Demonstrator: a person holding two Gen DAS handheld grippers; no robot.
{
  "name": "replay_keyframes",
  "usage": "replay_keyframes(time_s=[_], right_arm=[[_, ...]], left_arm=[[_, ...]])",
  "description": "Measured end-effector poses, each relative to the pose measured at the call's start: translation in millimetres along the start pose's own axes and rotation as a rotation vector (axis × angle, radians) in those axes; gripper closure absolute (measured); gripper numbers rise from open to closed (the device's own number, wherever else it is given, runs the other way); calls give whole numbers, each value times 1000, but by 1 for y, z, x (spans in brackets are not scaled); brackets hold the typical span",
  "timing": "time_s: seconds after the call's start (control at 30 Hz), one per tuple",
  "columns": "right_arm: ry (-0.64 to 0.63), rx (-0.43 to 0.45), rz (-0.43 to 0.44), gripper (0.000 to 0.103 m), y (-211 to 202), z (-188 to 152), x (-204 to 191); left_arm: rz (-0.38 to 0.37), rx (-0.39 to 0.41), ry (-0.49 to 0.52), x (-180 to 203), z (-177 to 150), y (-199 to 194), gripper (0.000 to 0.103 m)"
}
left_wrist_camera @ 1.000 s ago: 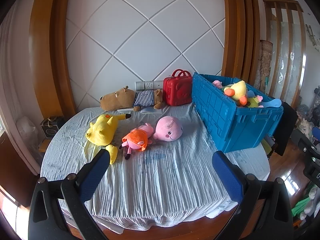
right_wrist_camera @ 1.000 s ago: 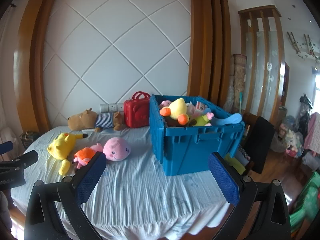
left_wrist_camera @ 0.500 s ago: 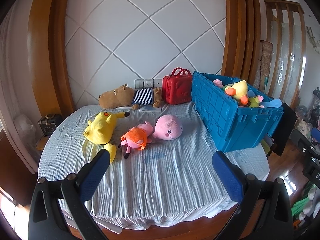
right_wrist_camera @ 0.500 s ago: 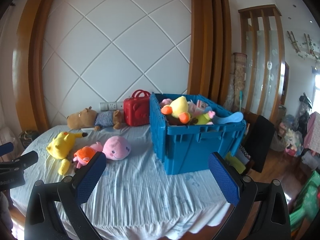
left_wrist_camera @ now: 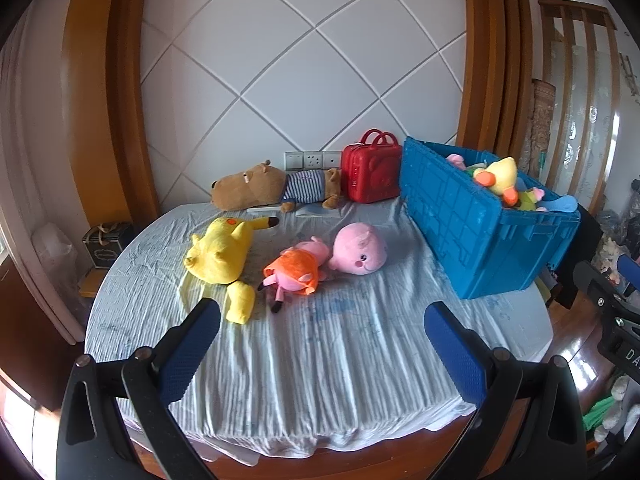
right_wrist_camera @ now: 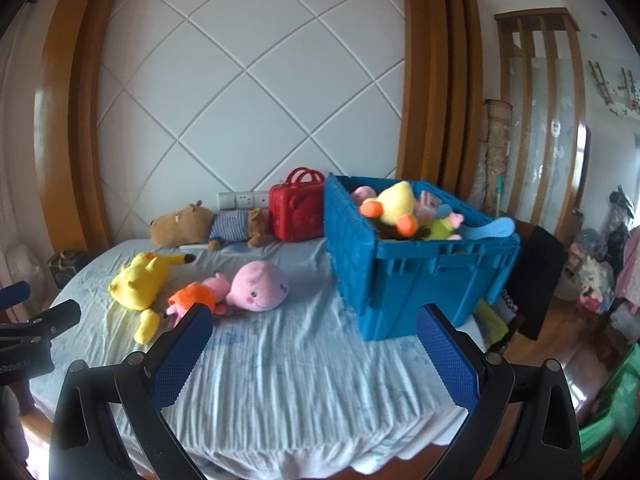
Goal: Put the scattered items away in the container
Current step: 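Move both tools toward the yellow Pikachu plush on the sheet, then lower both open grippers over the Pikachu plush's body and leg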
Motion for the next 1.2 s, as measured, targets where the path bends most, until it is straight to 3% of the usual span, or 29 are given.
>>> replay_keyframes(time_s=[0.33, 0.73, 0.97, 1.2], right_arm=[[-6, -35, 51, 0, 18, -8, -63], [-86, -102, 156, 0, 61, -10, -132], [-131, -133, 264, 0, 113, -2, -174], [-181, -205, 360, 0, 193, 10, -214]], left_arm=[[26, -28, -1, -52, -5, 12, 0], [98, -93, -84, -111, -17, 39, 0], [162, -119, -128, -136, -9, 75, 0], [211, -181, -196, -168, 4, 140, 0]])
Point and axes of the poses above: each gripper's, at about its wrist camera, not at the fingertips, and y roughly the way its jaws point, x to its right, z to its top, the point moved 1 cm from there along y, roughly the way its jaws point, and after that the axes turned 8 degrees about -z, right-handed, at the moved point
